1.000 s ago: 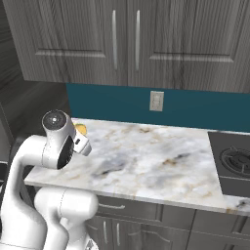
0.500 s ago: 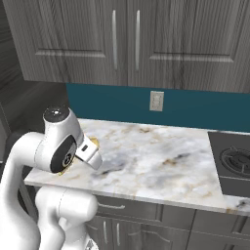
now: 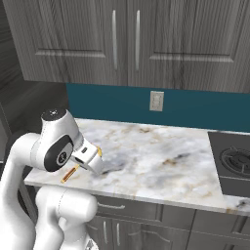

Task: Take the fork and place it on the left side of the plate. Then take the spoon and place it on the right side of the plate. Make sure they're directly next to the plate.

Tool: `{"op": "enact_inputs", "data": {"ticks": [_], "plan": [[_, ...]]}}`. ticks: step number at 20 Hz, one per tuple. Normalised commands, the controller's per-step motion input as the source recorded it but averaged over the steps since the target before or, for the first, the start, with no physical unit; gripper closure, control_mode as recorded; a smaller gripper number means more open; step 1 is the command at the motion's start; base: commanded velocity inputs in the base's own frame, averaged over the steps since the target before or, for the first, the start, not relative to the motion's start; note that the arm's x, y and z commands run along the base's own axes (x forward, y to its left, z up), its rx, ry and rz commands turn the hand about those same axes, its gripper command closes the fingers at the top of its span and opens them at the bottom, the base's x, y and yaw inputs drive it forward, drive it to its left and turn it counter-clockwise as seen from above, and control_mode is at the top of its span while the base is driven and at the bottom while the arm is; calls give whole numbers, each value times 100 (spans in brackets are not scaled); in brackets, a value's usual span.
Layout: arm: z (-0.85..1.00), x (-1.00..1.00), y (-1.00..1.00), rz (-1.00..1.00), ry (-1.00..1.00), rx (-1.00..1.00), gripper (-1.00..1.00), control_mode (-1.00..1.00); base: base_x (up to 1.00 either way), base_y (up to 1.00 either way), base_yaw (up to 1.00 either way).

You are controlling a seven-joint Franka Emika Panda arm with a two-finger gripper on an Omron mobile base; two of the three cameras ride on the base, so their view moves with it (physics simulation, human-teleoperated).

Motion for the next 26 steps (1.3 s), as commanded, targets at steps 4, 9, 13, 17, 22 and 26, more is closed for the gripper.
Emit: {"op": "enact_inputs", "data": {"ticks": [4,9,13,17,22,26], "plan": [[-3,1,0,1,-6,0,100,-100,0,0,0],[0,0,0,6,-8,0,100,-100,0,0,0],[0,0,0,8,-6,0,100,-100,0,0,0],[0,0,0,4,-3,0,100,100,0,0,4],[0,0,0,0,0,0,100,100,-31,11,12],[0,0,0,0,0,0,100,100,-63,20,14]]}}
